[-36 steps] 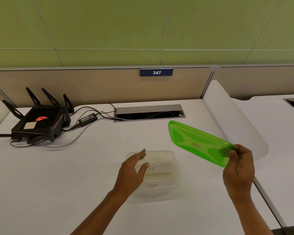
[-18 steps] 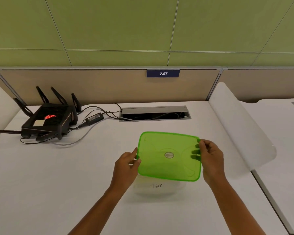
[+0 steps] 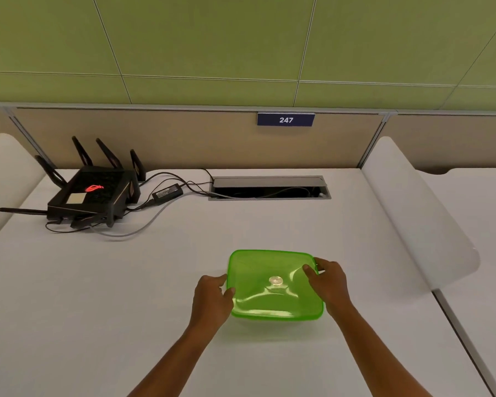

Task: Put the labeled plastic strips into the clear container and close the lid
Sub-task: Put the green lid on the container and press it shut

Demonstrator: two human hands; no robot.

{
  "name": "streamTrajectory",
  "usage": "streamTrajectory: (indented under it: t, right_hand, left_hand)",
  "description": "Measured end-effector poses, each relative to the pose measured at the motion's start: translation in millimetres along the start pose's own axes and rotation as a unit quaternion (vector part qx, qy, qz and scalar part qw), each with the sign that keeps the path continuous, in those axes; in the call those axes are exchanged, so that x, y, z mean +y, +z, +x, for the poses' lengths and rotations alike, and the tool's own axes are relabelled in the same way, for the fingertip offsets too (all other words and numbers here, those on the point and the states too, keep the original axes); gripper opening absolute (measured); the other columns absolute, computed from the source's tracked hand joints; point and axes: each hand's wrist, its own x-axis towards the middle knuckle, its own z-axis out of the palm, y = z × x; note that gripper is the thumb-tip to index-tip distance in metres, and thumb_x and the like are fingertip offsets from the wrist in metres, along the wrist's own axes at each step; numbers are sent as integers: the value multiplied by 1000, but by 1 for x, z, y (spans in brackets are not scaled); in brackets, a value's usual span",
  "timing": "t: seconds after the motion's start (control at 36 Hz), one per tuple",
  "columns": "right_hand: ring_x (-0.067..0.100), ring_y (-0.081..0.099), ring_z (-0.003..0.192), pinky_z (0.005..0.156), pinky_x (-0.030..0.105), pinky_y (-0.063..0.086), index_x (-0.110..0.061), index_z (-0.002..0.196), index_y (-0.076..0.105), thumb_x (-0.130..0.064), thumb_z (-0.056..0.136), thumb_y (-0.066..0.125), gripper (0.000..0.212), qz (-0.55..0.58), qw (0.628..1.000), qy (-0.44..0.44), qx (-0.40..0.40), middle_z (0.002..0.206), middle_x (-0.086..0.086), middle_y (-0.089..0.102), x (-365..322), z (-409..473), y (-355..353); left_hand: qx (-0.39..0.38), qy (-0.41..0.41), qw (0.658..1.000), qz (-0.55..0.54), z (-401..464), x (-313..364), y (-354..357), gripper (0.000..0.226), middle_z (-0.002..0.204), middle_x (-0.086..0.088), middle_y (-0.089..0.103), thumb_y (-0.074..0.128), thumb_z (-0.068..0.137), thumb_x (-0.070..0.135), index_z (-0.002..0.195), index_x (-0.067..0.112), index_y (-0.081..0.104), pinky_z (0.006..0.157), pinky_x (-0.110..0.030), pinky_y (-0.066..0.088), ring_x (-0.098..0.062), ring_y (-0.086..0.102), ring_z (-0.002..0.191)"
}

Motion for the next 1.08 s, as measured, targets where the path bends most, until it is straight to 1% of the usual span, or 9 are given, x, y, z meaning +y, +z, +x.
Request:
streamTrajectory:
  t: [0.11,0.22,0.28,0.5,0.58,0.69,0.89,1.0,1.08]
  right_hand:
    - [25,65,95,83,30,47,-17,117,75,-32,89,76,31,-26,1000,-3,-6,104,10,67,1,1,3]
    - [26,64,97,82,27,41,-15,118,74,-30,90,76,32,-36,999,-6,-9,106,11,66,-1,1,2]
    - [27,63,99,83,27,40,-14,117,75,-29,90,76,31,-41,999,-8,-8,105,11,65,-2,0,1]
    - [31,63,102,85,31,44,-9,116,73,-31,93,72,33,-84,996,-17,-7,109,17,62,-9,-4,1]
    - [32,62,99,85,34,47,-6,110,73,-31,94,71,30,-100,995,-21,-8,107,17,62,-10,-5,0]
    - [32,62,93,76,32,43,-6,102,75,-29,95,68,25,-103,994,-22,-8,102,18,63,-9,-3,-1]
    - [24,64,92,82,31,44,-16,110,77,-31,98,64,23,0,1000,12,14,99,7,68,-8,2,3]
    - [26,67,94,87,38,50,-17,92,78,-30,101,59,25,85,996,41,10,90,3,75,-10,1,6]
    - [23,68,98,93,40,54,-20,101,79,-30,101,60,22,124,991,57,12,94,-2,75,-11,0,7]
  left_hand:
    - [2,-4,1000,-5,1,-4,2,45,118,-12,65,75,89,23,133,16,67,81,-26,48,-22,69,97]
    - [2,-7,1000,0,3,-6,3,41,116,-9,65,75,89,23,130,19,70,84,-29,50,-22,68,99]
    - [0,-12,1000,5,5,-7,3,39,113,-8,67,74,89,24,128,20,72,80,-27,48,-21,68,95]
    - [-8,-5,1000,-5,11,-10,5,37,116,-8,66,75,89,21,126,17,72,78,-26,48,-18,71,84]
    - [-11,-3,1000,-12,14,-12,6,36,114,-6,67,75,89,21,124,18,73,78,-26,47,-16,71,83]
    - [-19,-5,999,-34,18,-13,6,34,115,-5,68,74,89,20,122,19,73,82,-31,54,-14,72,85]
    - [-14,-32,993,-114,39,-6,11,35,117,-10,68,63,98,22,132,15,68,93,-39,55,-23,70,97]
    - [-12,-59,981,-186,50,1,18,34,117,-12,71,58,101,23,133,14,67,96,-44,55,-30,68,103]
    - [3,-75,969,-234,54,5,22,31,109,-4,72,59,101,23,128,13,70,94,-41,55,-28,67,100]
